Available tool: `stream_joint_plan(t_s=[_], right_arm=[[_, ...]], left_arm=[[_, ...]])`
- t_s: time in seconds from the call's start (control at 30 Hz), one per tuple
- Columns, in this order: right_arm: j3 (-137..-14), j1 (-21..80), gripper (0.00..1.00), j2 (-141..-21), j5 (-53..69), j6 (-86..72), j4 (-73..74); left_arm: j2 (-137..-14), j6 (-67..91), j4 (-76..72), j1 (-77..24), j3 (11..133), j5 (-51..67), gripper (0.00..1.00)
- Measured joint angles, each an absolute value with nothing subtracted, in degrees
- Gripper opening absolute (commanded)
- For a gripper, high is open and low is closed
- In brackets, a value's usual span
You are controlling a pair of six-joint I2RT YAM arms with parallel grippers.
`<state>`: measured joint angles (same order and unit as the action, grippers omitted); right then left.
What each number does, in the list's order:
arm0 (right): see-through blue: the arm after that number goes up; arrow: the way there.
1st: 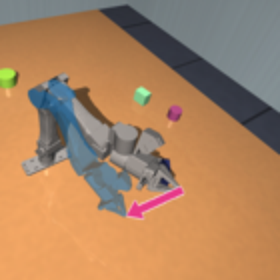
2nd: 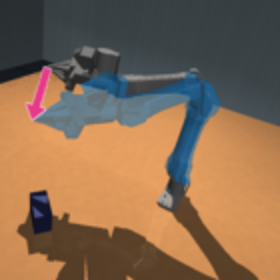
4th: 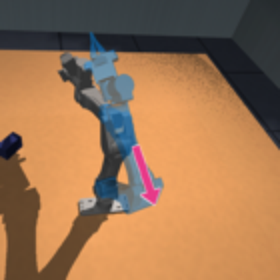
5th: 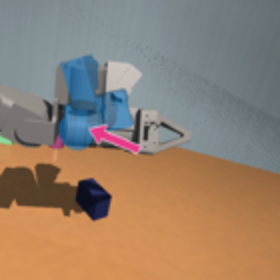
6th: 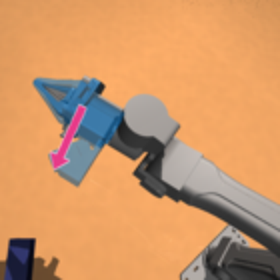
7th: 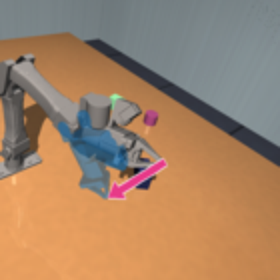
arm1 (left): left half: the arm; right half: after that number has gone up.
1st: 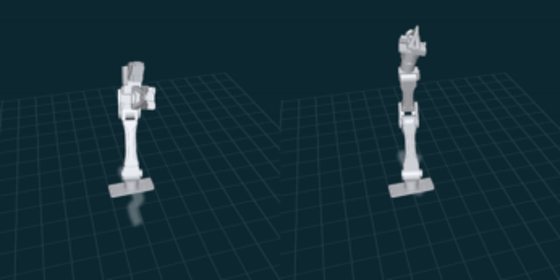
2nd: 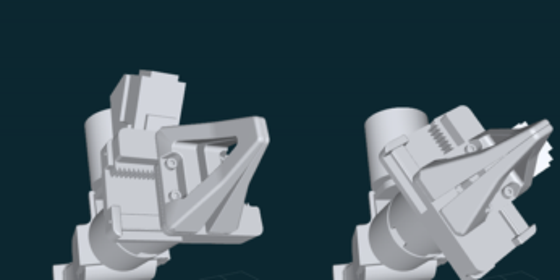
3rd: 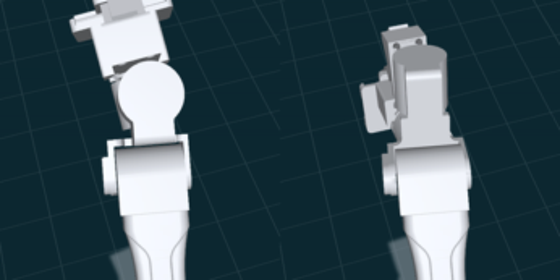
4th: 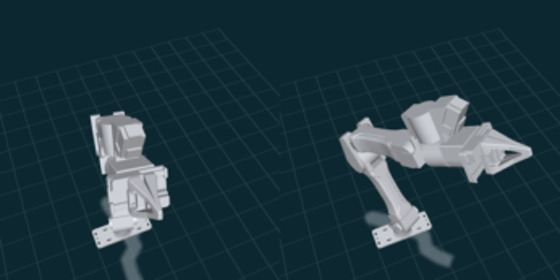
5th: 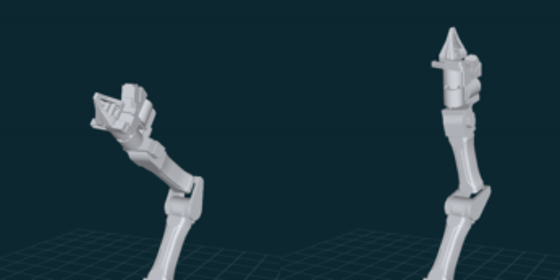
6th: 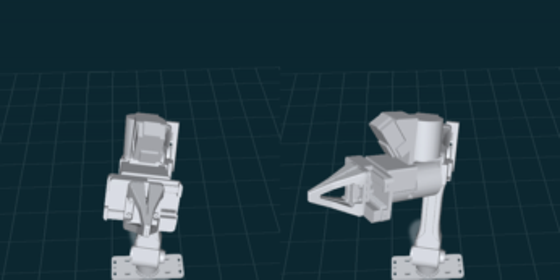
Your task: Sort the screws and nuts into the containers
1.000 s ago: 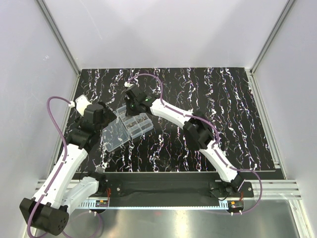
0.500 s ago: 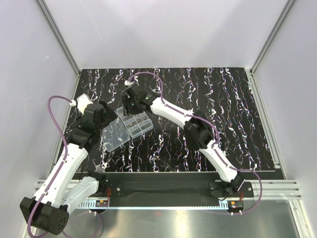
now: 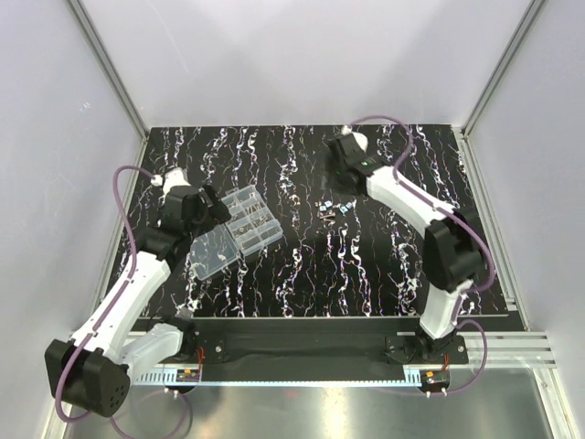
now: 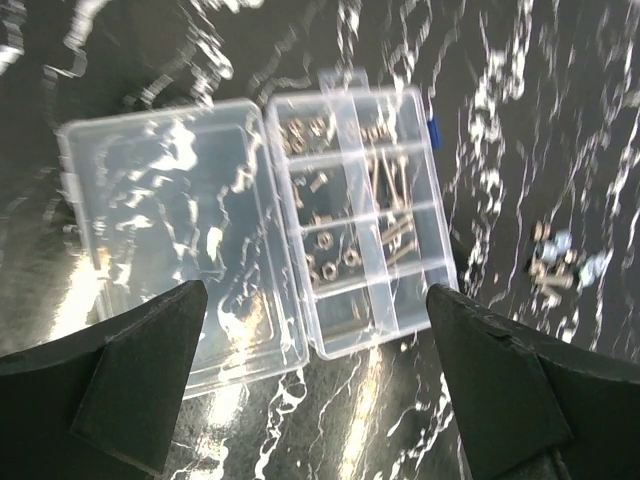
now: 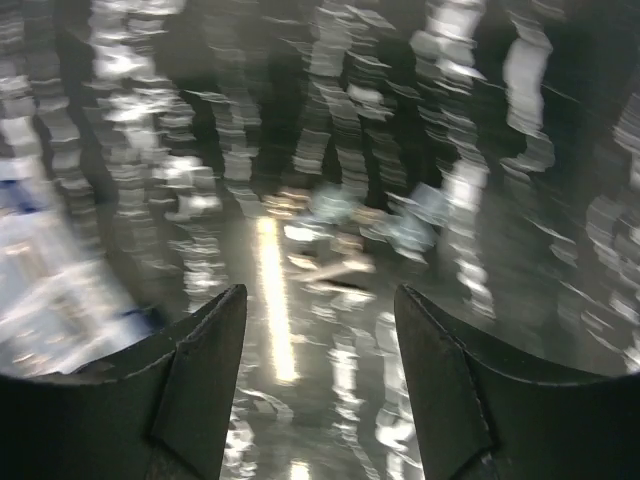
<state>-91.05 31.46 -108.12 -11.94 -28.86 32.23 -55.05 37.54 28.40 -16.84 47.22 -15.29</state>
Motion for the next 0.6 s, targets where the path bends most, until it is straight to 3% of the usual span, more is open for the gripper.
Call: stream_joint_plan(t_s=[0.3,0.6], right_arm=[[-73.08,24.43,0.65,-101.43,-15.97,-33.23,31.27],[-72.99,24.38,0.62,-105.69,-15.64,-30.76,25.54]], left_arm=[[-58.89,31.0,27.46,-17.3,50.78,-9.3,0.99],[-67.42,28.08,28.71,-17.45,57.08,-11.09,0.99]])
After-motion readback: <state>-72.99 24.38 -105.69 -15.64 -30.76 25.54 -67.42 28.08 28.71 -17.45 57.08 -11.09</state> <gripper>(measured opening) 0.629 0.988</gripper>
